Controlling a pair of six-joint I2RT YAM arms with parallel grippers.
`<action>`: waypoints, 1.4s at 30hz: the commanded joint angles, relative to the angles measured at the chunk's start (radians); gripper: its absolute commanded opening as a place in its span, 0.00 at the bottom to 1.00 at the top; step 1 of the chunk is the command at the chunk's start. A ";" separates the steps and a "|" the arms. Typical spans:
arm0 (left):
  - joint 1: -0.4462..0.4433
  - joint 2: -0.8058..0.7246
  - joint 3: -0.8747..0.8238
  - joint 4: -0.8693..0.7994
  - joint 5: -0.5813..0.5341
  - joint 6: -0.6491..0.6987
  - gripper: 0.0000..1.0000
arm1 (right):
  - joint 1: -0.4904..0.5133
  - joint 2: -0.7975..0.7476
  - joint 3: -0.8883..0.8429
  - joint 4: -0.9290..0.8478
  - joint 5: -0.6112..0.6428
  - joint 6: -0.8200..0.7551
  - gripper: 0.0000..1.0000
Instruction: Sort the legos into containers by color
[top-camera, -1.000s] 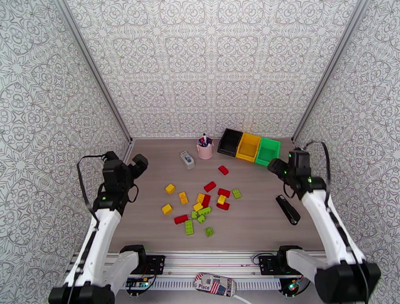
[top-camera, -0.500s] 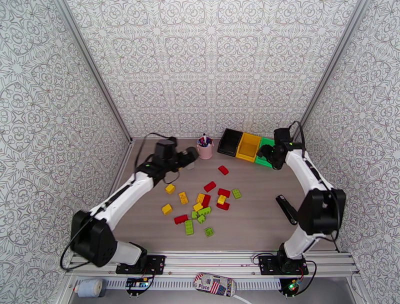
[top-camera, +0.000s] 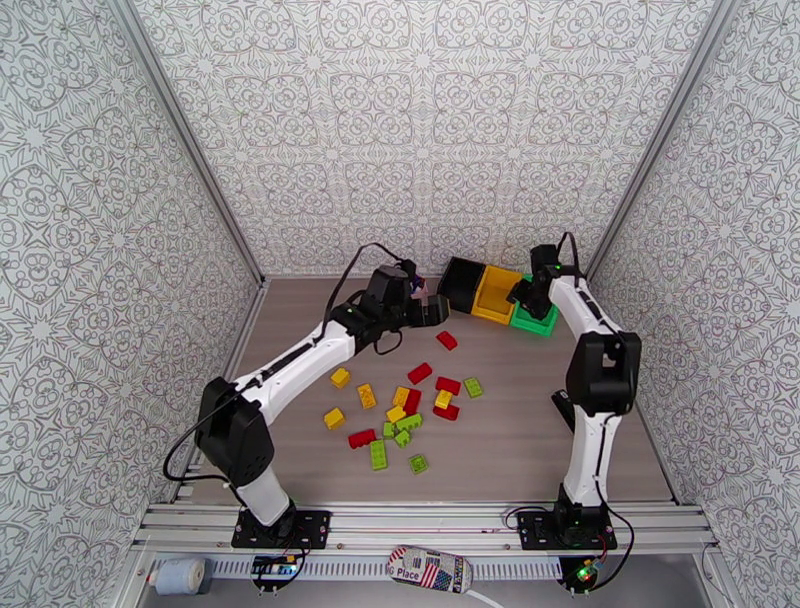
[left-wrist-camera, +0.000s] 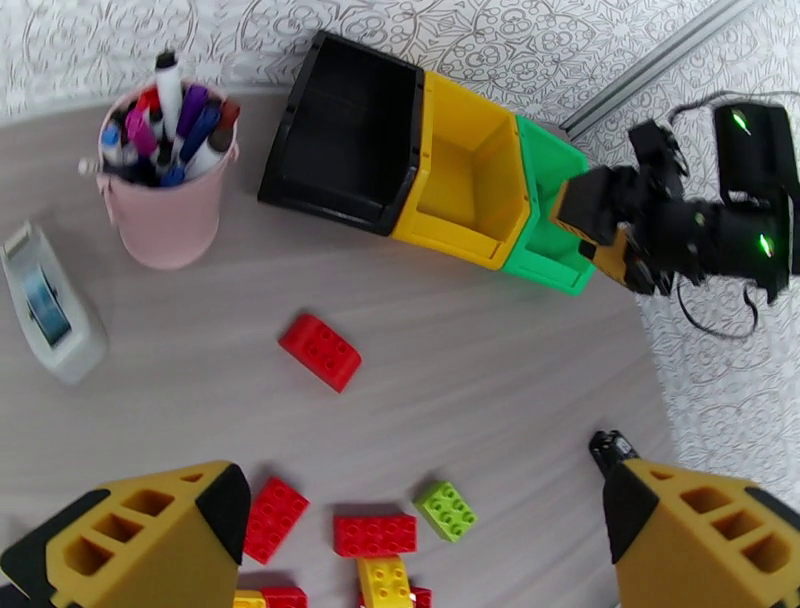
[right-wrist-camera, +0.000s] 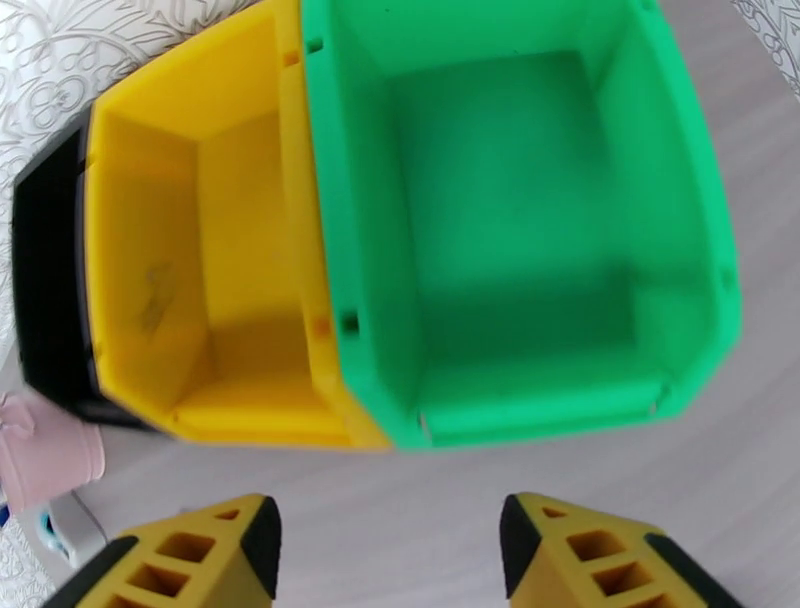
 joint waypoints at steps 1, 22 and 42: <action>-0.027 0.036 0.065 -0.088 -0.075 0.148 0.99 | -0.002 0.066 0.105 -0.047 0.029 -0.013 0.62; -0.028 0.037 0.055 -0.124 -0.110 0.214 0.99 | -0.002 0.342 0.438 -0.177 0.026 -0.010 0.21; -0.109 -0.060 -0.075 -0.061 -0.181 0.125 0.99 | -0.003 -0.163 -0.334 0.075 -0.018 -0.123 0.07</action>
